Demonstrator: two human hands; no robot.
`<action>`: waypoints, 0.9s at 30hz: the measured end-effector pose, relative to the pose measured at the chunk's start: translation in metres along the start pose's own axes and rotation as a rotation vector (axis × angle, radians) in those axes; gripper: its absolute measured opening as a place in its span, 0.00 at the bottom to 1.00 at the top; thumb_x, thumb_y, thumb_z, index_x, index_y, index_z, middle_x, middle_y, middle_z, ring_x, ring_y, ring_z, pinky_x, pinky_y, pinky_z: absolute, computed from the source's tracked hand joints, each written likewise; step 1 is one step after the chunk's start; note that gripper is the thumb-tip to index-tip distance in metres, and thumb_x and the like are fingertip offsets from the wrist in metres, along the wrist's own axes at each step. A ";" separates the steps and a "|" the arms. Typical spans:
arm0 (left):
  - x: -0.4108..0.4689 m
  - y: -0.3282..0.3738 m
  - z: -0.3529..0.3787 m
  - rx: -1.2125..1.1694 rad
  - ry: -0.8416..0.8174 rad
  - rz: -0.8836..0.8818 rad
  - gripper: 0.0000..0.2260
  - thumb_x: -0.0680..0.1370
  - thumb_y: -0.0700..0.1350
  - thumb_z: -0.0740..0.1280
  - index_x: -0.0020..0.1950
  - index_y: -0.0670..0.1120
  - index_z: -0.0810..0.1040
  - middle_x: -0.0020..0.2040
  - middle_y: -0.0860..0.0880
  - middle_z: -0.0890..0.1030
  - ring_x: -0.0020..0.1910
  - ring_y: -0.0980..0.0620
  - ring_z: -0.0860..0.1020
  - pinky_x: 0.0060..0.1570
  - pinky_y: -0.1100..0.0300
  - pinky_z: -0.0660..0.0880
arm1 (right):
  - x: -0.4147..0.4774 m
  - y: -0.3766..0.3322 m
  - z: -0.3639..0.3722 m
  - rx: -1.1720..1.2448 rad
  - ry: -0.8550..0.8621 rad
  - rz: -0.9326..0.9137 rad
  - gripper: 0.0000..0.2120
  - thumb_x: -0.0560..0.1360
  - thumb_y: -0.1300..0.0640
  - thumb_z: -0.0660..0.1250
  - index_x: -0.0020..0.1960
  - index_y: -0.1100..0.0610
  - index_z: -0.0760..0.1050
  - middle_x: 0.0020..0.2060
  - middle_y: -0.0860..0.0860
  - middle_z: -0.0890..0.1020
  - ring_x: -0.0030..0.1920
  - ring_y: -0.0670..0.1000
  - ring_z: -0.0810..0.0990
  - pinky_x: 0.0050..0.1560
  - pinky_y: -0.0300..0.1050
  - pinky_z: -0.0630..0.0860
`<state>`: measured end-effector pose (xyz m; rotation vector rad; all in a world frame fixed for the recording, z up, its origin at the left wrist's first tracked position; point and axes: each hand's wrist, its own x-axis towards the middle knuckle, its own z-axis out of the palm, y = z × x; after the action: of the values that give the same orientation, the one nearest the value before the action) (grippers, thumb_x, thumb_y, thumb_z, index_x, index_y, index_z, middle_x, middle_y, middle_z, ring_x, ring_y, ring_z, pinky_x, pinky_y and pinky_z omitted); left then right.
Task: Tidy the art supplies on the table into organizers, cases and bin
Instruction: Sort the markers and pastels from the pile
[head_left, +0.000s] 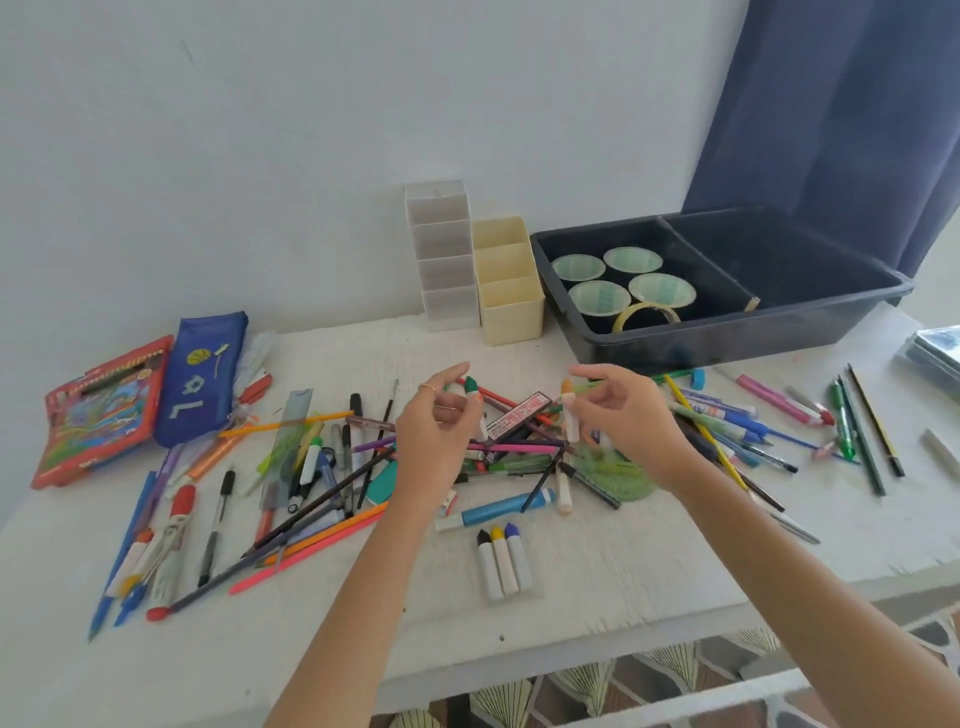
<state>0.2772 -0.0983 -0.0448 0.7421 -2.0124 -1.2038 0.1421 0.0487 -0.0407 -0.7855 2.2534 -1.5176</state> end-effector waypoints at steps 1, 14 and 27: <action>-0.006 -0.001 -0.005 -0.025 -0.002 -0.026 0.15 0.77 0.43 0.66 0.63 0.51 0.76 0.39 0.54 0.77 0.37 0.59 0.76 0.38 0.72 0.74 | -0.007 -0.007 0.003 0.072 -0.069 0.036 0.14 0.73 0.57 0.70 0.58 0.48 0.75 0.39 0.52 0.83 0.36 0.45 0.81 0.34 0.32 0.76; -0.086 -0.032 -0.056 -0.190 -0.115 -0.320 0.14 0.73 0.43 0.72 0.57 0.49 0.79 0.42 0.48 0.79 0.40 0.54 0.80 0.48 0.54 0.80 | -0.079 -0.010 0.065 0.246 -0.381 0.115 0.15 0.69 0.60 0.74 0.54 0.57 0.77 0.38 0.58 0.85 0.38 0.51 0.83 0.42 0.41 0.80; -0.103 -0.054 -0.046 -0.045 -0.136 -0.276 0.16 0.71 0.46 0.74 0.57 0.46 0.79 0.40 0.50 0.80 0.42 0.52 0.79 0.42 0.65 0.76 | -0.092 0.007 0.089 -0.195 -0.297 -0.145 0.14 0.69 0.56 0.74 0.54 0.55 0.79 0.43 0.52 0.82 0.40 0.47 0.79 0.41 0.28 0.74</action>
<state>0.3836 -0.0679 -0.1030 0.9626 -2.0311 -1.4877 0.2612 0.0390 -0.0856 -1.1693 2.1782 -1.1558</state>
